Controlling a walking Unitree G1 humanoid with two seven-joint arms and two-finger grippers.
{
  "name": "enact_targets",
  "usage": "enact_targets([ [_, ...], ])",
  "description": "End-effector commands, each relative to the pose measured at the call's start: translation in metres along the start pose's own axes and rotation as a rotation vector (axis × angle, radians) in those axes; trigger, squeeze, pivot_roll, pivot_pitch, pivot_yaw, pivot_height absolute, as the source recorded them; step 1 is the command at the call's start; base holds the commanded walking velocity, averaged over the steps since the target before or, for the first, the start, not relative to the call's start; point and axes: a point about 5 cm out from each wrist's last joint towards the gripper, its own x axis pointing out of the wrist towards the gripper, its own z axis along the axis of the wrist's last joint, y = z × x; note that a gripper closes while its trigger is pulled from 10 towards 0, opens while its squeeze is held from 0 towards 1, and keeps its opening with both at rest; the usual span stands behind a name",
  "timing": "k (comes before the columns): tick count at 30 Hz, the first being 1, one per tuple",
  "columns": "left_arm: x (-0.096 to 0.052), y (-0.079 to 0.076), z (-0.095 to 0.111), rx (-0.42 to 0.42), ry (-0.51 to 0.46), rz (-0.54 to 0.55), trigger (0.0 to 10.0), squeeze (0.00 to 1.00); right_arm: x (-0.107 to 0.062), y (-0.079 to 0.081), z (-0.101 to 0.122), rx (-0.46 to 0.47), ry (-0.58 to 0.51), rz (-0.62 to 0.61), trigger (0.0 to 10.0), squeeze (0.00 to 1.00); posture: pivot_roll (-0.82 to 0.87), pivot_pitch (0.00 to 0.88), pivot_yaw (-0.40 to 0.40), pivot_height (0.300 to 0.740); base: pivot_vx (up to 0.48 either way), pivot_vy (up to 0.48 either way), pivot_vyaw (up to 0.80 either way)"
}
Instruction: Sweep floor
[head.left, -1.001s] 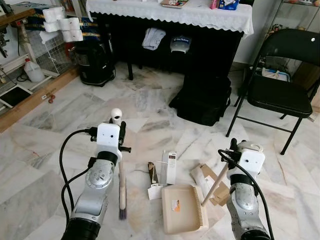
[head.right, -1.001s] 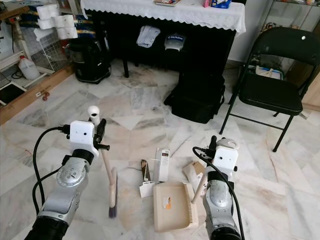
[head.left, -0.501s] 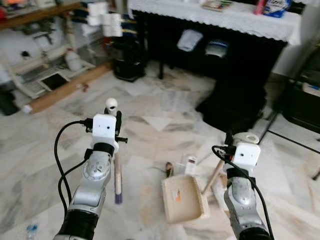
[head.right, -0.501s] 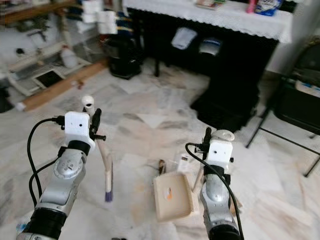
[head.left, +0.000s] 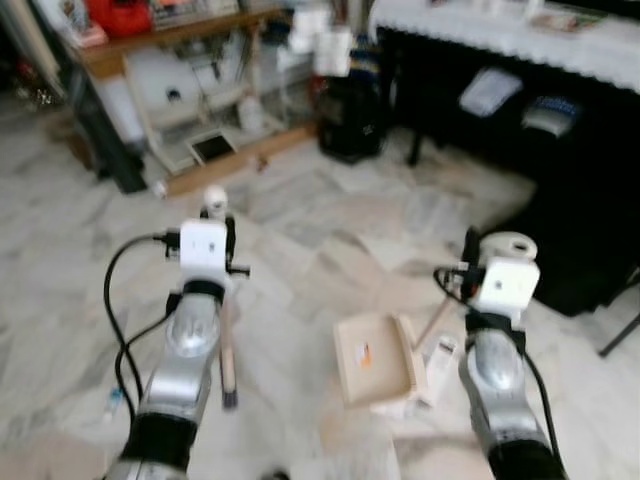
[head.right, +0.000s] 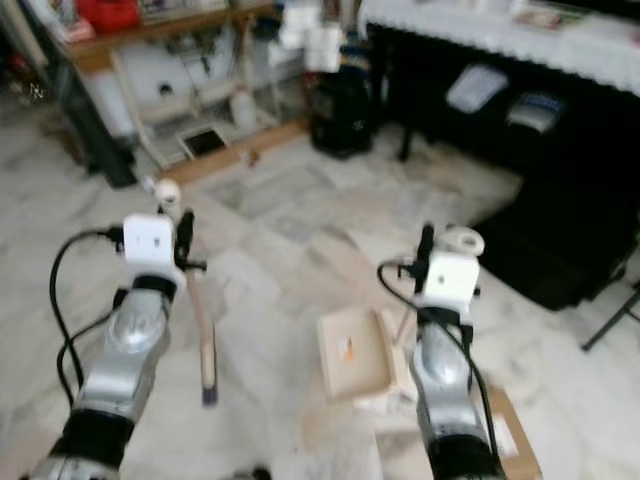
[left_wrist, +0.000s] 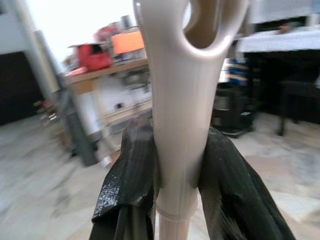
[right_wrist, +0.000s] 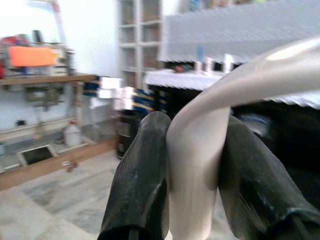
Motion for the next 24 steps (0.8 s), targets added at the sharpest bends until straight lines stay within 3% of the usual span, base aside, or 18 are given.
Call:
enact_targets([
  [1,0.003,0.008,0.009,0.033,-0.052,0.03,10.0,0.0,0.007,0.005,0.013,0.015,-0.053,0.007,10.0,0.0,0.03,0.0,-0.002,0.74,0.0,0.0,0.8],
  [11,-0.008,0.004,-0.002,0.016,-0.008,-0.022,10.0,0.0,0.015,0.003,0.019,0.018,-0.061,0.007,10.0,0.0,0.03,0.017,0.0,0.74,0.0,0.0,0.8],
  [24,-0.022,0.022,-0.018,0.042,0.059,0.038,10.0,0.0,0.02,0.003,0.022,0.026,-0.06,0.016,10.0,0.0,0.03,0.015,-0.011,0.74,0.0,0.0,0.8],
])
